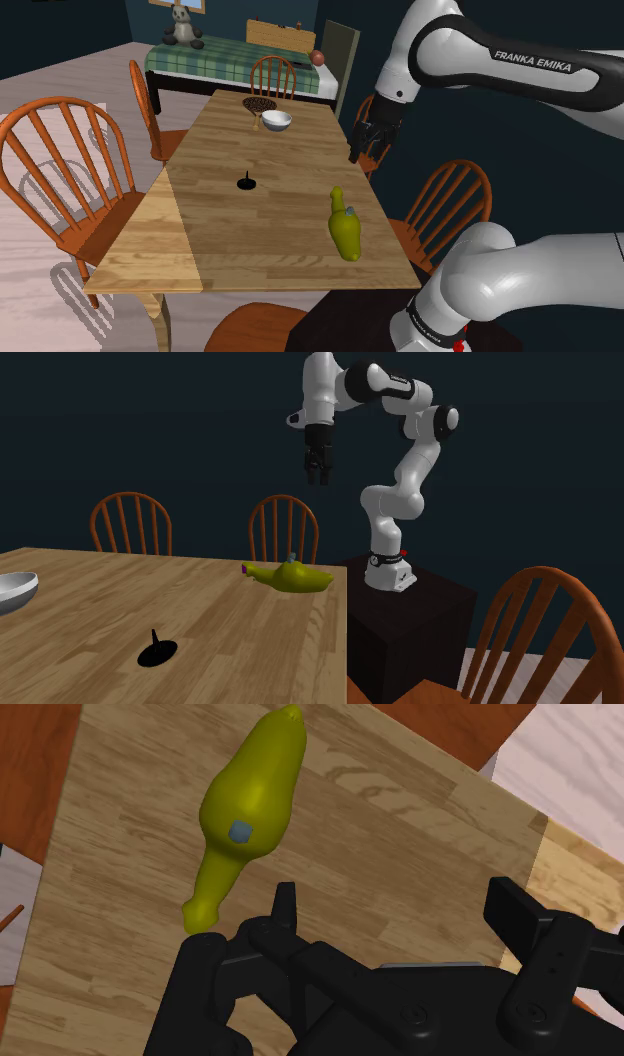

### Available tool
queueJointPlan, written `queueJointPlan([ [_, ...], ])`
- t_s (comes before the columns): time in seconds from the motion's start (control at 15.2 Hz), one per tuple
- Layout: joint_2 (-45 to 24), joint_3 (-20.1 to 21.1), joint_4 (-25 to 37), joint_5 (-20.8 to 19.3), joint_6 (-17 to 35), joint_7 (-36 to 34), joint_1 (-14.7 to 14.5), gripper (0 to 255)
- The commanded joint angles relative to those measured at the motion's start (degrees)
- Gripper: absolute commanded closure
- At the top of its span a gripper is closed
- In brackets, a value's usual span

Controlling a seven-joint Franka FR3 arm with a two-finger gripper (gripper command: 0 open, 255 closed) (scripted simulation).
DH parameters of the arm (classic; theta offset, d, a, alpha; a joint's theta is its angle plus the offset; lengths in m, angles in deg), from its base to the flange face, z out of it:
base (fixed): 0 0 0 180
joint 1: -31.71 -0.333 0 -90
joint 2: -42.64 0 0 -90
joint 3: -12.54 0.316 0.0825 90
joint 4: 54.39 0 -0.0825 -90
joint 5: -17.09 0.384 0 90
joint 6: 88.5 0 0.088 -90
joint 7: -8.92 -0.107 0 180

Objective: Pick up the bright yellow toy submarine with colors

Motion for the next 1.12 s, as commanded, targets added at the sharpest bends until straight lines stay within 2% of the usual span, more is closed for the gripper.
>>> queueJointPlan([
  [0.0,0.00,0.00,0.00,0.00,0.00,0.00,0.00,0],
  [0.53,-1.42,-2.35,-13.15,-5.66,15.25,4.68,2.29,0],
  [1.06,-10.10,-5.59,-21.80,-12.49,33.83,8.44,6.02,0],
])
